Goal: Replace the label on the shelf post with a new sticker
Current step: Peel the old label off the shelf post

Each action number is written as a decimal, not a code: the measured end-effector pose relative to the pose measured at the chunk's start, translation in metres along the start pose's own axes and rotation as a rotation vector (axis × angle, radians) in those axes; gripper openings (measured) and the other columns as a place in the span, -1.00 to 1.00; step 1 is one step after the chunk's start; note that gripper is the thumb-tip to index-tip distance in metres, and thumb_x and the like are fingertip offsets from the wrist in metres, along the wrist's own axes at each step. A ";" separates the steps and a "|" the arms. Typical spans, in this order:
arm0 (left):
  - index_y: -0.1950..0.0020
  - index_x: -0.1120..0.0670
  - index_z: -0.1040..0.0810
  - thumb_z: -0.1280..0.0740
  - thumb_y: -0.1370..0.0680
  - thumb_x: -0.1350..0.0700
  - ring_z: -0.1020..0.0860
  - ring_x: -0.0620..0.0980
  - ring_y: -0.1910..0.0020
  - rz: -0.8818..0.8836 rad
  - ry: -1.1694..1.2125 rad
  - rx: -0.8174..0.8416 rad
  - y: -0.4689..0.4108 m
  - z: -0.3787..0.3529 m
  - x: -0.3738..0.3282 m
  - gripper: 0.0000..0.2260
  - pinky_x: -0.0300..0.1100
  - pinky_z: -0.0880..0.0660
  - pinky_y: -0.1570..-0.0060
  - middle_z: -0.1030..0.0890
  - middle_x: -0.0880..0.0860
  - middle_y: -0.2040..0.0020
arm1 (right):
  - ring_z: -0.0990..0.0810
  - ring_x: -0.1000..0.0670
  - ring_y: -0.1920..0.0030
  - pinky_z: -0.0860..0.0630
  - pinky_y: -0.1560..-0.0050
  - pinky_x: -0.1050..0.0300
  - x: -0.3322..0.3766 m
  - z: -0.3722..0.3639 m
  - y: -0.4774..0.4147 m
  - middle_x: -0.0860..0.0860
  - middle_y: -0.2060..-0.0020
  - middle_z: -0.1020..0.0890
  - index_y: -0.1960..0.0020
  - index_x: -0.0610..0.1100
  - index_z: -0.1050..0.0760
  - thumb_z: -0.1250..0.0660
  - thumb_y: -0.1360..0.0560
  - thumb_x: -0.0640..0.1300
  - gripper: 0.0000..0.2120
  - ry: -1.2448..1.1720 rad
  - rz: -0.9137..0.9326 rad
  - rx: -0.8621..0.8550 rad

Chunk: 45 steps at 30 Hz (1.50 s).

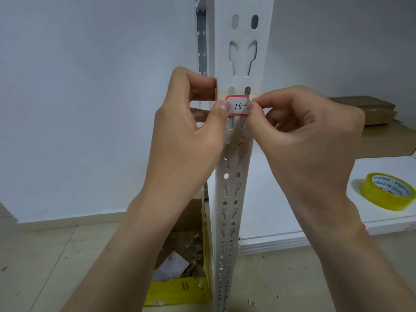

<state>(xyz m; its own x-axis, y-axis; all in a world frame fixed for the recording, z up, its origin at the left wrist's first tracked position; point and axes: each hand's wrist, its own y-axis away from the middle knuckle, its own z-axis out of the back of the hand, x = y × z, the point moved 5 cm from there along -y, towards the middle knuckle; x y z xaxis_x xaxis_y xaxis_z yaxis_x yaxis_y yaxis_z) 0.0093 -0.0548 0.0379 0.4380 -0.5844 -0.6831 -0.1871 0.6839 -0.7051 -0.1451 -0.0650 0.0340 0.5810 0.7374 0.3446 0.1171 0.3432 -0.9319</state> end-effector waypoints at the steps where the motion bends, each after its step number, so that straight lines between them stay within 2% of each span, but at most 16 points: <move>1: -0.07 -0.10 -0.39 -0.38 -0.63 0.12 -0.72 -0.01 0.02 0.001 0.002 0.000 0.000 0.000 0.000 -0.81 -0.16 -0.69 0.02 -0.63 -0.18 -0.05 | -0.50 0.12 0.44 -0.47 0.28 0.29 0.000 0.000 0.000 0.15 0.42 -0.53 0.10 -0.08 -0.71 -0.46 -0.54 -0.05 -0.88 -0.003 0.001 0.000; 5: -0.03 -0.16 -0.38 -0.38 -0.63 0.11 -0.72 -0.04 0.04 0.003 0.012 0.000 0.001 0.000 0.000 -0.79 -0.19 -0.69 0.05 -0.63 -0.19 -0.06 | -0.52 0.10 0.44 -0.50 0.29 0.28 0.001 -0.001 0.000 0.12 0.42 -0.56 0.10 -0.10 -0.71 -0.45 -0.54 -0.06 -0.87 -0.001 0.014 0.019; 9: -0.07 -0.10 -0.41 -0.38 -0.62 0.12 -0.72 -0.02 0.05 0.011 0.032 -0.002 0.001 0.000 0.001 -0.82 -0.22 -0.69 0.07 -0.65 -0.15 -0.08 | -0.57 0.09 0.44 -0.56 0.30 0.18 0.000 -0.001 0.000 0.08 0.42 -0.62 0.12 -0.10 -0.71 -0.46 -0.53 -0.09 -0.90 -0.030 -0.009 0.019; 15: -0.03 -0.16 -0.39 -0.39 -0.62 0.11 -0.73 -0.02 0.05 0.009 0.024 -0.008 0.001 -0.001 0.000 -0.78 -0.23 -0.69 0.07 -0.64 -0.19 -0.06 | -0.55 0.08 0.45 -0.55 0.32 0.17 -0.001 -0.002 0.001 0.07 0.45 -0.60 0.14 -0.08 -0.70 -0.47 -0.51 -0.12 -0.93 -0.046 -0.044 0.012; 18: -0.04 -0.14 -0.40 -0.39 -0.62 0.11 -0.72 -0.02 0.02 0.002 0.018 -0.008 0.000 -0.001 0.000 -0.80 -0.18 -0.69 0.03 -0.64 -0.18 -0.05 | -0.58 0.12 0.42 -0.56 0.30 0.25 -0.003 0.003 -0.001 0.09 0.39 -0.64 0.09 -0.08 -0.72 -0.48 -0.53 -0.09 -0.92 -0.074 -0.049 0.013; 23: -0.08 -0.07 -0.42 -0.38 -0.62 0.11 -0.72 0.02 0.01 0.007 0.012 -0.018 0.001 -0.001 0.001 -0.84 -0.11 -0.70 0.03 -0.66 -0.14 -0.08 | -0.50 0.28 0.40 -0.50 0.24 0.40 -0.007 0.014 -0.001 0.24 0.36 -0.54 -0.05 -0.07 -0.71 -0.50 -0.54 -0.03 -0.86 -0.059 -0.056 0.002; 26: -0.05 -0.12 -0.41 -0.38 -0.62 0.11 -0.72 0.01 0.03 0.004 0.005 -0.025 0.002 -0.001 -0.001 -0.81 -0.15 -0.70 0.03 -0.64 -0.19 -0.05 | -0.47 0.32 0.39 -0.45 0.26 0.46 -0.006 0.011 0.000 0.21 0.38 -0.53 -0.02 -0.06 -0.72 -0.52 -0.53 -0.03 -0.88 -0.067 -0.041 0.056; 30: -0.03 -0.16 -0.39 -0.39 -0.62 0.11 -0.72 -0.04 0.04 0.000 -0.003 -0.030 0.001 -0.001 -0.002 -0.79 -0.20 -0.69 0.05 -0.63 -0.22 -0.03 | -0.53 0.19 0.40 -0.50 0.29 0.36 -0.007 0.005 0.001 0.13 0.38 -0.60 -0.01 -0.02 -0.72 -0.52 -0.52 0.00 -0.88 -0.042 -0.049 0.094; 34: -0.07 -0.09 -0.42 -0.38 -0.62 0.11 -0.72 -0.03 0.02 0.006 0.000 -0.031 0.001 -0.001 0.001 -0.84 -0.14 -0.70 0.03 -0.65 -0.19 -0.05 | -0.55 0.25 0.36 -0.54 0.22 0.40 -0.009 0.005 0.001 0.16 0.32 -0.61 -0.10 -0.04 -0.71 -0.49 -0.54 0.02 -0.80 -0.002 -0.058 0.058; 39: -0.08 -0.08 -0.42 -0.38 -0.63 0.12 -0.71 -0.07 0.00 0.011 0.001 -0.027 0.001 -0.001 0.001 -0.83 -0.16 -0.69 0.02 -0.64 -0.21 -0.03 | -0.67 0.04 0.37 -0.64 0.30 0.06 -0.004 0.005 0.002 0.02 0.28 -0.74 -0.03 -0.11 -0.74 -0.48 -0.56 -0.05 -0.85 -0.016 0.007 0.049; 45: -0.04 -0.11 -0.42 -0.38 -0.62 0.13 -0.72 -0.03 0.05 0.021 0.028 -0.022 0.001 0.000 0.000 -0.82 -0.18 -0.69 0.04 -0.65 -0.21 -0.02 | -0.53 0.05 0.48 -0.57 0.35 0.10 -0.001 0.002 0.002 0.06 0.45 -0.61 0.07 -0.09 -0.73 -0.48 -0.55 -0.07 -0.89 0.033 -0.007 0.035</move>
<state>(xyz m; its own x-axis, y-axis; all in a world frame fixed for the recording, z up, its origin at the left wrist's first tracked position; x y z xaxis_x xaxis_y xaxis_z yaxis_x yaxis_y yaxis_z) 0.0089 -0.0540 0.0377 0.4090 -0.5826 -0.7024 -0.2150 0.6866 -0.6946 -0.1471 -0.0642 0.0318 0.6069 0.7151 0.3469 0.0935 0.3692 -0.9246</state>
